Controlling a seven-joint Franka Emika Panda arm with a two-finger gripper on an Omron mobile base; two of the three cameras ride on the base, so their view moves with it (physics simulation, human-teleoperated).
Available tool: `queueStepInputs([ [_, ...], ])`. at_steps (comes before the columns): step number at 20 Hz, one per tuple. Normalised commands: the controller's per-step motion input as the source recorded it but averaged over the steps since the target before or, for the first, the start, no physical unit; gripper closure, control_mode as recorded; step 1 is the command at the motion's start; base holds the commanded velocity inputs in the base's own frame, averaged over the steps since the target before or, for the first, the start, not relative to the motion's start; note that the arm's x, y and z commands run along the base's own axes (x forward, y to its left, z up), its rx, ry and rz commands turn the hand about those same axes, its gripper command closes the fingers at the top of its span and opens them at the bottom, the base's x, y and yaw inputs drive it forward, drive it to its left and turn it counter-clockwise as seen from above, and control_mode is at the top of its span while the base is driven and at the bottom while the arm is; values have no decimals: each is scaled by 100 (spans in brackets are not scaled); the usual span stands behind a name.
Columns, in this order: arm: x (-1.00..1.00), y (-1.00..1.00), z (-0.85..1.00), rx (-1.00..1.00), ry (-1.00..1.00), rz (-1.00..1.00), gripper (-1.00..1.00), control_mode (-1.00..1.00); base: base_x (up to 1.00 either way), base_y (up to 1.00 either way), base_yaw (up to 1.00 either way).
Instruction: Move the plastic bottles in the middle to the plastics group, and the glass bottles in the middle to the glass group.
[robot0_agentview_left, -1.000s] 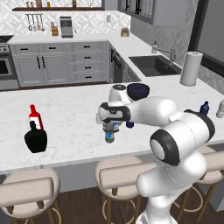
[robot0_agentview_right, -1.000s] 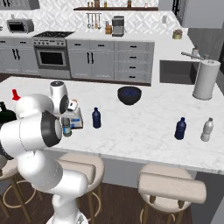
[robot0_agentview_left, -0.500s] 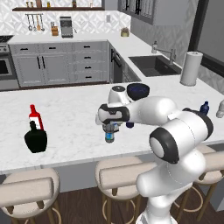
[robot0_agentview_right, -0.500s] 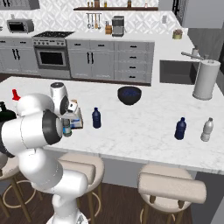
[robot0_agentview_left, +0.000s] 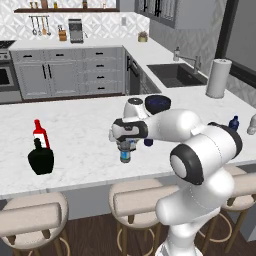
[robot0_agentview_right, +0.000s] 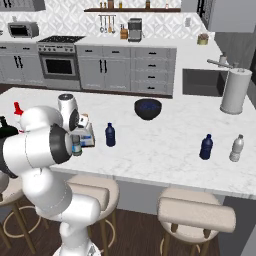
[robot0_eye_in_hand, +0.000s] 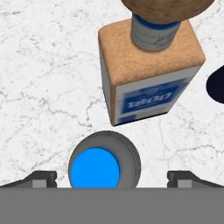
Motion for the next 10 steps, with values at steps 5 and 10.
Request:
queueStepInputs([
  [5,1,0,0,0,-5,0,-100,-100,0,0,0],
  [10,0,0,0,0,-4,0,-100,-100,0,0,0],
])
